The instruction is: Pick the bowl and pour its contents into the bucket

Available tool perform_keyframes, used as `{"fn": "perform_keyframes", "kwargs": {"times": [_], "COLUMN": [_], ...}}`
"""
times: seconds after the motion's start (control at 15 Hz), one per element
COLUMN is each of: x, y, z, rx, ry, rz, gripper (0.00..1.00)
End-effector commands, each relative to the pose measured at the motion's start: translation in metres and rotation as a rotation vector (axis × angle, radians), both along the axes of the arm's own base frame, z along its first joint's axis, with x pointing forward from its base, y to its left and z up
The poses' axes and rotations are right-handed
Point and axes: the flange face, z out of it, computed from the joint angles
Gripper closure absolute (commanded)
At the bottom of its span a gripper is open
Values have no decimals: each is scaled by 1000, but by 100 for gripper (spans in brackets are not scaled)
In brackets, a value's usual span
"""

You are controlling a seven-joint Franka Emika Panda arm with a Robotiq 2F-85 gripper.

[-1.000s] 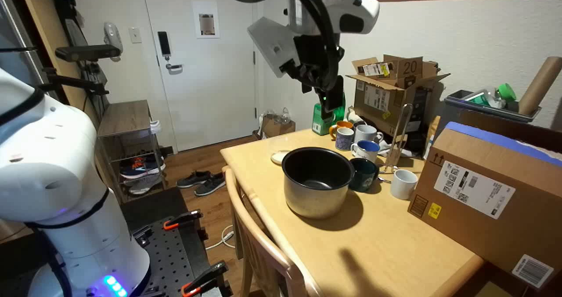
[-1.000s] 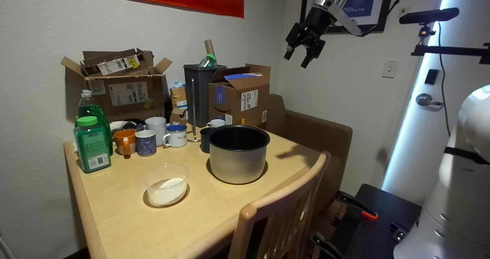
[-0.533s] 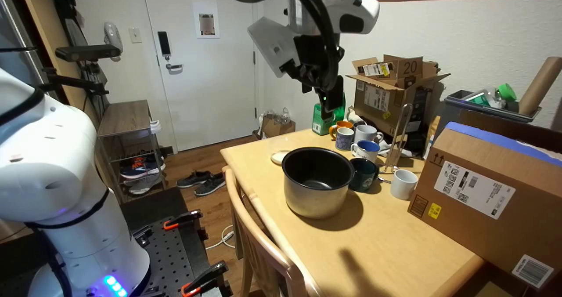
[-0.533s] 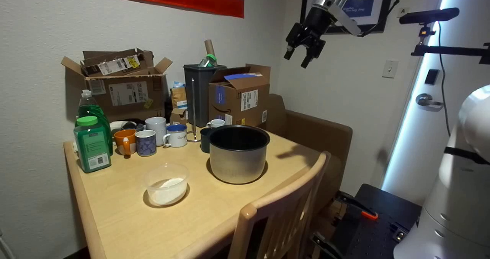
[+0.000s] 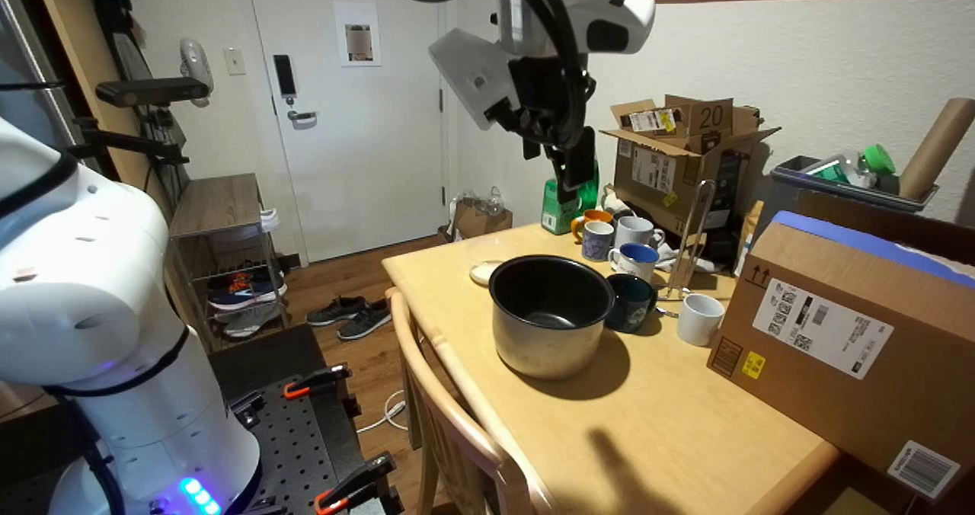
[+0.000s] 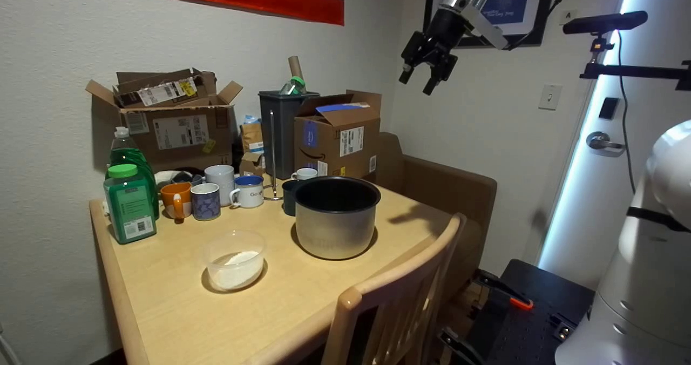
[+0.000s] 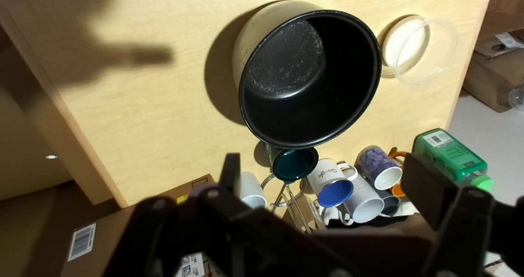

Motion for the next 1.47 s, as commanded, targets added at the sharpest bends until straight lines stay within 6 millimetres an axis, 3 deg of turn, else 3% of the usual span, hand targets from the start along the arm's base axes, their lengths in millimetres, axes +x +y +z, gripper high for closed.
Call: {"fn": "perform_keyframes", "kwargs": {"times": [0.0, 0.33, 0.4, 0.73, 0.87, 1.4], "x": [6, 11, 16, 16, 13, 18], "y": [26, 72, 62, 63, 61, 146], "z": [1, -14, -9, -12, -14, -51], "rx": [-57, -110, -80, -81, 3, -123], "ry": [-31, 16, 8, 14, 37, 166], "rz": [1, 56, 59, 63, 68, 89], "gripper": [0, 0, 0, 0, 0, 0]}}
